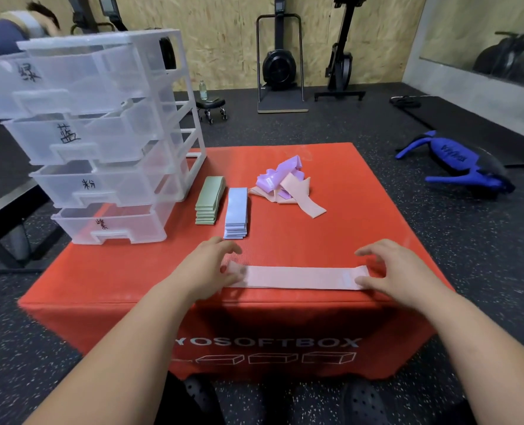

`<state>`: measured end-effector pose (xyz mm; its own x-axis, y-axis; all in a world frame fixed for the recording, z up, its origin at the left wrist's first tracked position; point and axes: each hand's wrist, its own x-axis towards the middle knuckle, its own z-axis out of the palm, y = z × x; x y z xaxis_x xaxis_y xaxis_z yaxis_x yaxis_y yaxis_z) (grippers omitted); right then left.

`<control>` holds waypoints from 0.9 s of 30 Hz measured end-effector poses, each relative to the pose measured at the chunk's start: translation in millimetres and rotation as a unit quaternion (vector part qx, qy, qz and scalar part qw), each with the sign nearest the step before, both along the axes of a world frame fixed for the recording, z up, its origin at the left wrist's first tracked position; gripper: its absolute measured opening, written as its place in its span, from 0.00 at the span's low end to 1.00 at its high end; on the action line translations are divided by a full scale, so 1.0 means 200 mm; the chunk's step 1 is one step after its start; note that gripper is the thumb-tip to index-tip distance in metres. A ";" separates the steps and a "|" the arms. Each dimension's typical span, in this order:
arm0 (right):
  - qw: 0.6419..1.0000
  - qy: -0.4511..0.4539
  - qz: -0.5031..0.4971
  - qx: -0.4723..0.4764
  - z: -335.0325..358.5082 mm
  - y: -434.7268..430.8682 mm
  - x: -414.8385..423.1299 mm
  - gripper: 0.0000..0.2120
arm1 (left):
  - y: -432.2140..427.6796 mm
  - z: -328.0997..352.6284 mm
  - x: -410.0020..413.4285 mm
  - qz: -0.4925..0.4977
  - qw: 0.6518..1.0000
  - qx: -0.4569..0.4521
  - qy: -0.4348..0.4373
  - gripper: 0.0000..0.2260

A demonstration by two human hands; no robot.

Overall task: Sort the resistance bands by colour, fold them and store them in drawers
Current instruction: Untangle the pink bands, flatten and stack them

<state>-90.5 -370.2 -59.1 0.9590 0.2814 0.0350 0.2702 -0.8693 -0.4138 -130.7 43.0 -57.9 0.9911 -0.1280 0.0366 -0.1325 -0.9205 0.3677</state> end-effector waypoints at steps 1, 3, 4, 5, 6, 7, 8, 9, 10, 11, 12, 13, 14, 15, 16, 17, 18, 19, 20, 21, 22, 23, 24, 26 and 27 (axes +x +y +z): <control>0.999 0.023 0.032 0.007 0.00 -0.02 0.00 0.28 | 0.02 0.01 -0.01 -0.026 0.999 0.000 0.024 0.28; 0.996 0.049 0.069 -0.011 0.00 -0.03 0.01 0.32 | 0.03 0.02 -0.02 -0.049 0.997 0.013 0.054 0.32; 0.996 0.048 0.074 -0.021 -0.01 -0.03 0.02 0.31 | 0.03 0.02 -0.02 -0.048 0.997 0.020 0.051 0.32; 0.996 0.043 0.072 -0.024 -0.01 -0.03 0.02 0.30 | 0.03 0.02 -0.02 -0.046 0.998 0.024 0.041 0.31; 0.997 0.039 0.068 -0.017 -0.01 -0.04 0.02 0.29 | 0.03 0.02 -0.01 -0.044 0.998 0.025 0.032 0.30; 0.997 0.037 0.064 -0.010 -0.01 -0.04 0.03 0.28 | 0.03 0.02 -0.01 -0.044 0.998 0.025 0.025 0.30; 0.997 0.037 0.063 -0.006 -0.01 -0.04 0.03 0.28 | 0.02 0.02 -0.01 -0.045 0.998 0.025 0.025 0.30; 0.997 0.039 0.065 -0.007 -0.01 -0.04 0.03 0.28 | 0.02 0.02 -0.01 -0.045 0.998 0.023 0.026 0.30; 0.997 0.044 0.066 -0.007 0.00 -0.05 0.04 0.28 | 0.02 0.02 -0.01 -0.045 0.998 0.021 0.027 0.31; 0.997 0.048 0.066 -0.005 0.00 -0.05 0.04 0.28 | 0.02 0.03 0.00 -0.045 0.998 0.018 0.029 0.31; 0.996 0.051 0.066 -0.003 0.00 -0.05 0.04 0.28 | 0.02 0.03 0.00 -0.044 0.998 0.017 0.031 0.31; 0.996 0.052 0.068 -0.003 0.01 -0.05 0.04 0.27 | 0.02 0.03 0.00 -0.044 0.998 0.018 0.032 0.31; 0.996 0.051 0.071 -0.004 0.01 -0.05 0.04 0.26 | 0.02 0.03 0.01 -0.043 0.998 0.020 0.033 0.31; 0.996 0.049 0.073 -0.006 0.01 -0.05 0.05 0.26 | 0.02 0.03 0.01 -0.042 0.998 0.023 0.036 0.31; 0.996 0.049 0.074 -0.010 0.02 -0.04 0.05 0.25 | 0.02 0.03 0.01 -0.043 0.998 0.026 0.038 0.31; 0.996 0.050 0.075 -0.014 0.02 -0.04 0.05 0.26 | 0.02 0.03 0.02 -0.046 0.998 0.030 0.037 0.31; 0.995 0.052 0.077 -0.019 0.02 -0.04 0.06 0.26 | 0.02 0.03 0.03 -0.050 0.997 0.032 0.038 0.31; 0.995 0.057 0.081 -0.021 0.03 -0.04 0.06 0.27 | 0.02 0.03 0.04 -0.055 0.997 0.032 0.039 0.32; 0.994 0.063 0.085 -0.017 0.03 -0.03 0.07 0.28 | 0.02 0.03 0.04 -0.062 0.997 0.028 0.038 0.31; 0.994 0.066 0.091 -0.010 0.04 -0.02 0.08 0.28 | 0.02 0.03 0.06 -0.068 0.997 0.022 0.034 0.31; 0.993 0.064 0.096 -0.004 0.04 -0.01 0.10 0.27 | 0.02 0.04 0.07 -0.073 0.997 0.014 0.029 0.30; 0.993 0.055 0.102 -0.002 0.05 0.00 0.12 0.26 | 0.01 0.04 0.09 -0.075 0.997 0.006 0.024 0.29; 0.994 0.043 0.104 0.000 0.06 0.03 0.15 0.25 | 0.01 0.04 0.12 -0.076 0.997 -0.004 0.020 0.28; 0.994 0.020 0.105 0.013 0.07 0.08 0.22 0.23 | -0.02 0.04 0.18 -0.078 0.997 -0.017 0.013 0.28; 0.994 0.012 0.103 0.023 0.08 0.11 0.25 0.22 | -0.05 0.04 0.22 -0.080 0.997 -0.019 0.010 0.28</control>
<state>-39.5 -347.2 -44.1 0.8817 0.4708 0.0303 0.4304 -0.7765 -0.4602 -87.4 33.9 -49.9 0.9589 -0.2826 0.0244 -0.2678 -0.8735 0.4064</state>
